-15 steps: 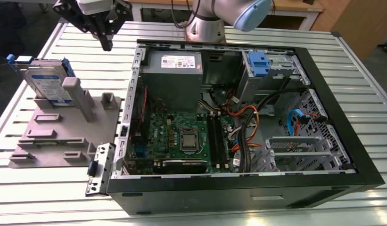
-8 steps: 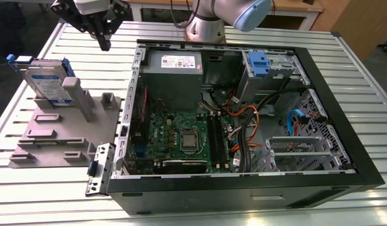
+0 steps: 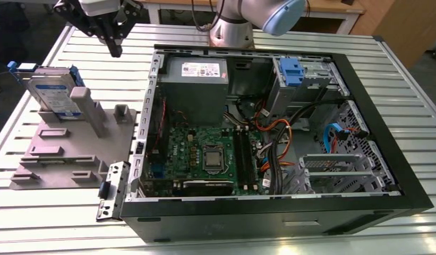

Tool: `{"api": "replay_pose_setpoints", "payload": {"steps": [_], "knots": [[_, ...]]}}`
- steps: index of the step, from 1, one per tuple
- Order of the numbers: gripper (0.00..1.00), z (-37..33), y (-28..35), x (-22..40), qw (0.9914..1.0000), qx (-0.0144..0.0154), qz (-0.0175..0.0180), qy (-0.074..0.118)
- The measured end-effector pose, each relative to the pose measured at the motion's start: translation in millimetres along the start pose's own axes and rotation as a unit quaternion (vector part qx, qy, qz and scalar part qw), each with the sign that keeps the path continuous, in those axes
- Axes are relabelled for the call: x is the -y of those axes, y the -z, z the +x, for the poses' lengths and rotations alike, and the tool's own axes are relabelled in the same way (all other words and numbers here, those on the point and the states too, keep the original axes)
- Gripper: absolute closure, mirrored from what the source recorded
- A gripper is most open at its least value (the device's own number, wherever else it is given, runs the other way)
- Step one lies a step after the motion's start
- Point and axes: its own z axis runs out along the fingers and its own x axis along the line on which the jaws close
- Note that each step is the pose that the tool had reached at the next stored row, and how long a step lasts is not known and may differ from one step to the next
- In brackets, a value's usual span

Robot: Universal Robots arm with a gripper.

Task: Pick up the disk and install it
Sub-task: 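Reach for the disk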

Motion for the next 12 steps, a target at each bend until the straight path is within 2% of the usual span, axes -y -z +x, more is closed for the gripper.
{"api": "replay_pose_setpoints", "payload": {"steps": [12], "knots": [[0.89,7.7,0.2,0.2,1.0,0.0,0.0,0.0]]}}
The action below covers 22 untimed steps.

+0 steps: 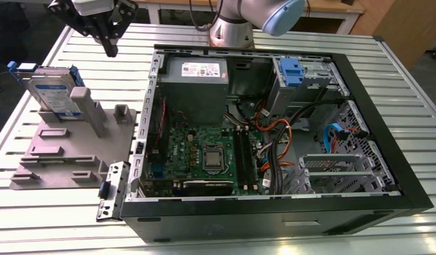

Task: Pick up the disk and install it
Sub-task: 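Reach for the disk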

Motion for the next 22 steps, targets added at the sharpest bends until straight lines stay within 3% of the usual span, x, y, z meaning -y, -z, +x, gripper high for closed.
{"api": "replay_pose_setpoints", "payload": {"steps": [22], "knots": [[0.89,15.5,0.2,0.6,1.0,0.0,0.0,0.0]]}}
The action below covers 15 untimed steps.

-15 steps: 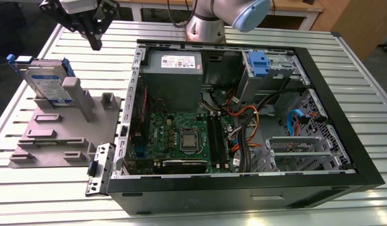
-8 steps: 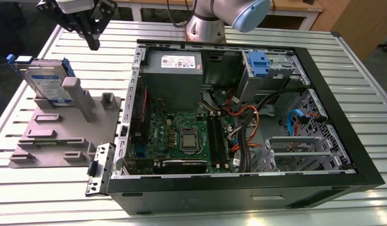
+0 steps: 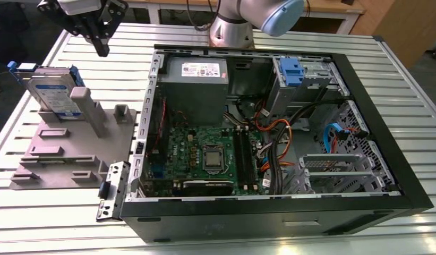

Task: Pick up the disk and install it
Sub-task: 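Reach for the disk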

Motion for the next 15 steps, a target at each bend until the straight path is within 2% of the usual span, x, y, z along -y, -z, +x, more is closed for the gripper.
{"api": "replay_pose_setpoints", "payload": {"steps": [15], "knots": [[0.89,27.8,-1.1,0.9,1.0,0.0,0.0001,-0.001]]}}
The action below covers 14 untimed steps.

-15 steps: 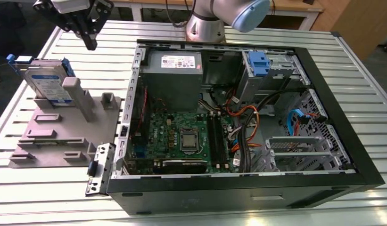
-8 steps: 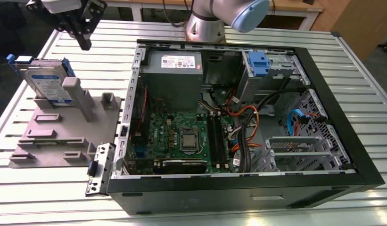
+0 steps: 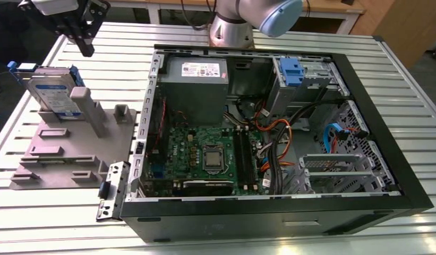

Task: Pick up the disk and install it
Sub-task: 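Reach for the disk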

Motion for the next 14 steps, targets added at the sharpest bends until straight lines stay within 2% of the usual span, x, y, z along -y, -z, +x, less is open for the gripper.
{"api": "replay_pose_setpoints", "payload": {"steps": [14], "knots": [[0.89,21.2,-0.4,0.7,1.0,0.0,0.0,-0.001]]}}
